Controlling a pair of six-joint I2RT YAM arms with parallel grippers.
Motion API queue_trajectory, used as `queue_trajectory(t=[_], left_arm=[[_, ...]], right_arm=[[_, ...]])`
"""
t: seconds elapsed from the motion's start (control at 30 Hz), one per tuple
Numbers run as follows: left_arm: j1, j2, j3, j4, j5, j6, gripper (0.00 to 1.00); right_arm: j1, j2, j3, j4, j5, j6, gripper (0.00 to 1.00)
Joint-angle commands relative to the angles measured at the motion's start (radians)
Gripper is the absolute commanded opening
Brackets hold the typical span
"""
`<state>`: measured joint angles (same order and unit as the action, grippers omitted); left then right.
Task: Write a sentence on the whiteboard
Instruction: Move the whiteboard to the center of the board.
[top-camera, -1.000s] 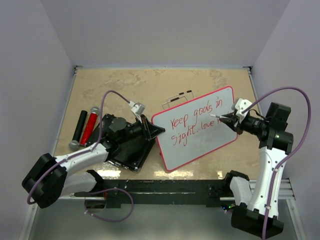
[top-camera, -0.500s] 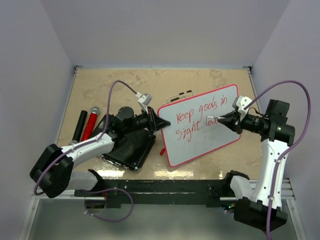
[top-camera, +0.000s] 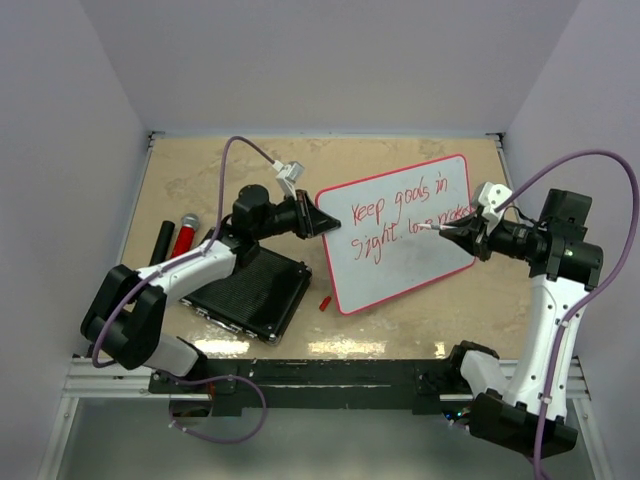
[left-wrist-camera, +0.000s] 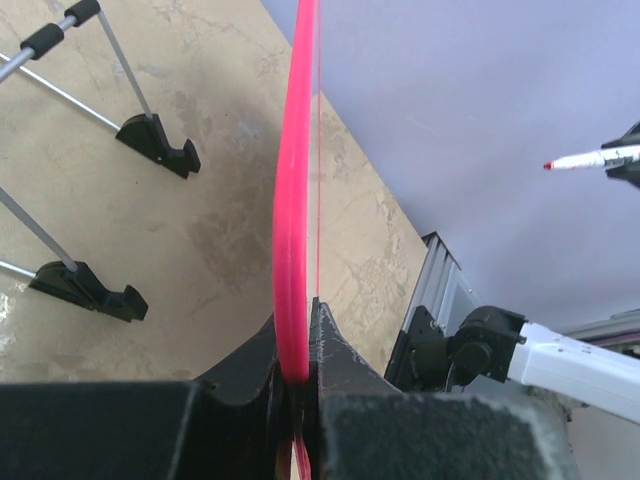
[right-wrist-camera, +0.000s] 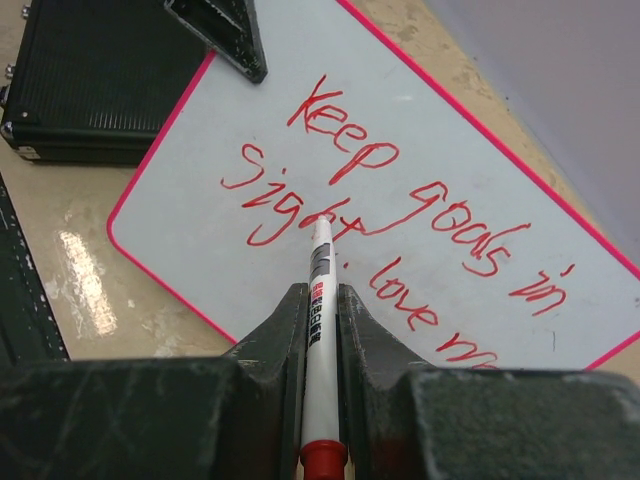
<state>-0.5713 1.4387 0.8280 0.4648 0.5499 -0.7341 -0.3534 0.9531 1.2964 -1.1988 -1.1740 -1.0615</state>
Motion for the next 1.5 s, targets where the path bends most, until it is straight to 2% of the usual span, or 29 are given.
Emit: queue_trajectory(t=[0.0, 0.27, 0.6, 0.97, 1.23, 1.47], left_arm=[[0.047, 0.026, 0.109, 0.248, 0.048, -0.105, 0.0], [0.091, 0.097, 0.23, 0.331, 0.093, -0.214, 0.0], [0.149, 0.192, 0.416, 0.313, 0.142, -0.254, 0.0], [0.244, 0.218, 0.434, 0.377, 0.192, -0.257, 0.0], [0.327, 0.235, 0.459, 0.318, 0.255, -0.189, 0.0], [0.352, 0.304, 0.484, 0.317, 0.3, -0.153, 0.0]], right_arm=[[0.002, 0.004, 0.023, -0.007, -0.03, 0.034, 0.0], [0.004, 0.012, 0.046, 0.024, -0.042, 0.089, 0.0], [0.004, 0.013, 0.046, 0.079, -0.042, 0.144, 0.0], [0.005, 0.012, 0.032, 0.088, -0.042, 0.146, 0.0], [0.005, -0.002, -0.017, 0.123, -0.042, 0.147, 0.0], [0.007, 0.013, -0.046, 0.133, -0.05, 0.135, 0.0]])
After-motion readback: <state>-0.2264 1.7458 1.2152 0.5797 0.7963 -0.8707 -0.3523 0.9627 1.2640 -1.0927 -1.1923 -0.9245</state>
